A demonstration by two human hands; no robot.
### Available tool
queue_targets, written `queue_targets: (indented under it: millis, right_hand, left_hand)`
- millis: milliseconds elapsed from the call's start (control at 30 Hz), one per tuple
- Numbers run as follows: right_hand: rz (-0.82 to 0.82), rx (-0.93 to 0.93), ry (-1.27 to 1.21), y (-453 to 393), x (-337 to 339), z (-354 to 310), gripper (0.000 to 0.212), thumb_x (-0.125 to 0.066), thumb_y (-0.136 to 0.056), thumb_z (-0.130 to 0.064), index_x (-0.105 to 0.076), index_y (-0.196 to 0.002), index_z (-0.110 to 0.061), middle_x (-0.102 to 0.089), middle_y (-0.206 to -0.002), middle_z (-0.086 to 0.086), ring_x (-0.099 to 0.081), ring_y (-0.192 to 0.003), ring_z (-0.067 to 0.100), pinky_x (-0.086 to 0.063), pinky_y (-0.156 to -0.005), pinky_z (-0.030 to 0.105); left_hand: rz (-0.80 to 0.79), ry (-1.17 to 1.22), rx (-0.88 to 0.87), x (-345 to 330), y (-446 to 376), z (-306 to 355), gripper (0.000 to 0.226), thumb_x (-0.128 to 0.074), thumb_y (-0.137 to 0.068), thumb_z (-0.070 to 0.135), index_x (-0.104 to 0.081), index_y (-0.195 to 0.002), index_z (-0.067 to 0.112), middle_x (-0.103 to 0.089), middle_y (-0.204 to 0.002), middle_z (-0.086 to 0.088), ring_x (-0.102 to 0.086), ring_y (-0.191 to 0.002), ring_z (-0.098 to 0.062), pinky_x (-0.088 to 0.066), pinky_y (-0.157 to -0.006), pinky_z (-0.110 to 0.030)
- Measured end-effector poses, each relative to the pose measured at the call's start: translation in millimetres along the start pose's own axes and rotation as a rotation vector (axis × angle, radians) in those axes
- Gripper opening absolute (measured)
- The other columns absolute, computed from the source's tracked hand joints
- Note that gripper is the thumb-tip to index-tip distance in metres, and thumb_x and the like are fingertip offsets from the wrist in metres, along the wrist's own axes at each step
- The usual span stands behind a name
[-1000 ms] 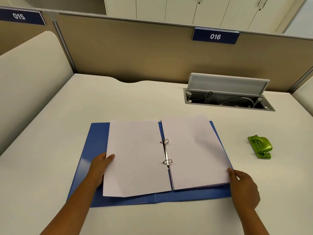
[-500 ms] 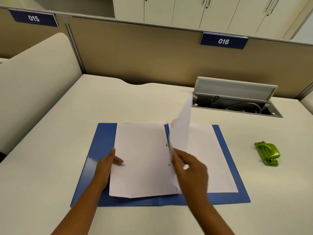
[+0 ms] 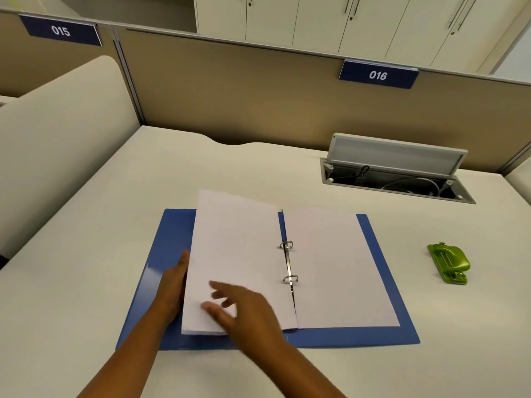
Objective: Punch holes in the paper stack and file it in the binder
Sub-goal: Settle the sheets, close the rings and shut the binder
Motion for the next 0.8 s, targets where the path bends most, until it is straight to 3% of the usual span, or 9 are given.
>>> queue_targets:
  millis: [67,133,233,300,367,433,533,633,800]
  right_hand:
    - [0.212,-0.016,-0.127,10,29,22,0.033,-0.057,-0.083,-0.049,-0.058,-0.114,-0.041,-0.066,-0.103,-0.017,-0.06,-0.09,-0.003,-0.042,-0.076,0.008]
    - [0.427,-0.129,-0.189,20,59,62,0.021,-0.061,-0.085,-0.033,-0.059,-0.105,-0.04,-0.068,-0.099,-0.012,-0.061,-0.084,-0.001,-0.044,-0.07,0.009]
    - [0.634,-0.463,-0.106,42,103,133,0.034,-0.063,-0.084,-0.03,-0.057,-0.117,-0.024,-0.063,-0.115,0.006,-0.061,-0.095,0.017,-0.047,-0.081,0.028]
    - [0.684,-0.757,0.052,59,122,173,0.054,-0.066,-0.08,-0.038,-0.052,-0.126,-0.013,-0.055,-0.125,0.017,-0.054,-0.11,0.033,-0.044,-0.091,0.045]
    - [0.677,-0.935,0.176,70,129,194,0.069,-0.067,-0.076,-0.046,-0.047,-0.129,-0.005,-0.052,-0.127,0.023,-0.048,-0.117,0.04,-0.04,-0.095,0.051]
    - [0.672,-0.958,0.22,73,127,203,0.074,-0.067,-0.074,-0.049,-0.047,-0.126,0.0,-0.054,-0.123,0.025,-0.049,-0.115,0.041,-0.04,-0.095,0.05]
    - [0.718,-0.922,0.274,74,122,212,0.069,-0.065,-0.074,-0.05,-0.054,-0.119,0.002,-0.058,-0.115,0.024,-0.052,-0.108,0.039,-0.043,-0.092,0.048]
    - [0.768,-0.9,0.281,75,119,214,0.066,-0.067,-0.073,-0.049,-0.057,-0.114,0.001,-0.06,-0.111,0.023,-0.053,-0.104,0.039,-0.044,-0.089,0.048]
    - [0.762,-0.853,0.267,68,117,217,0.06,-0.072,-0.072,-0.04,-0.058,-0.112,0.002,-0.061,-0.108,0.024,-0.054,-0.101,0.039,-0.045,-0.087,0.047]
  left_hand:
    - [0.002,-0.002,0.0,0,-1,-1,0.042,-0.037,-0.092,0.048,-0.062,-0.083,0.014,-0.065,-0.089,-0.014,-0.061,-0.084,-0.032,-0.049,-0.083,-0.043]
    - [0.011,-0.023,-0.034,-1,-2,-2,0.03,-0.047,-0.093,0.033,-0.057,-0.079,0.008,-0.061,-0.082,-0.011,-0.058,-0.081,-0.03,-0.048,-0.071,-0.036]
    - [0.002,-0.061,-0.074,0,-6,-6,0.019,-0.051,-0.091,0.019,-0.05,-0.077,0.006,-0.056,-0.078,-0.011,-0.054,-0.08,-0.03,-0.045,-0.065,-0.034]
    - [0.004,-0.075,-0.094,1,-9,-8,0.014,-0.051,-0.091,0.017,-0.051,-0.083,0.006,-0.058,-0.083,-0.013,-0.055,-0.083,-0.033,-0.047,-0.07,-0.037]
    - [0.012,-0.067,-0.098,2,-9,-8,0.007,-0.052,-0.091,0.013,-0.049,-0.095,0.008,-0.058,-0.095,-0.015,-0.055,-0.088,-0.032,-0.048,-0.074,-0.038]
    - [0.025,-0.018,-0.113,2,-7,-7,0.026,-0.052,-0.09,0.008,-0.045,-0.114,0.012,-0.053,-0.111,-0.014,-0.054,-0.094,-0.03,-0.047,-0.08,-0.041]
    - [0.036,0.04,-0.162,-3,2,-1,0.051,-0.049,-0.091,0.005,-0.032,-0.137,0.021,-0.046,-0.116,-0.001,-0.051,-0.097,-0.025,-0.043,-0.087,-0.04]
    - [0.049,0.043,-0.202,-6,6,2,0.053,-0.045,-0.093,0.004,-0.028,-0.141,0.02,-0.04,-0.117,0.005,-0.049,-0.088,-0.016,-0.039,-0.085,-0.034]
    - [0.073,0.025,-0.176,-1,-6,-6,0.053,-0.046,-0.093,0.008,-0.029,-0.141,0.022,-0.037,-0.136,0.002,-0.045,-0.105,-0.019,-0.04,-0.087,-0.035]
Point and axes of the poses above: each hand's wrist, its own y-axis away from the middle knuckle, its own x-axis out of the back of the hand, z = x × y, the point moved 1 cm from there along -y, towards the middle knuckle
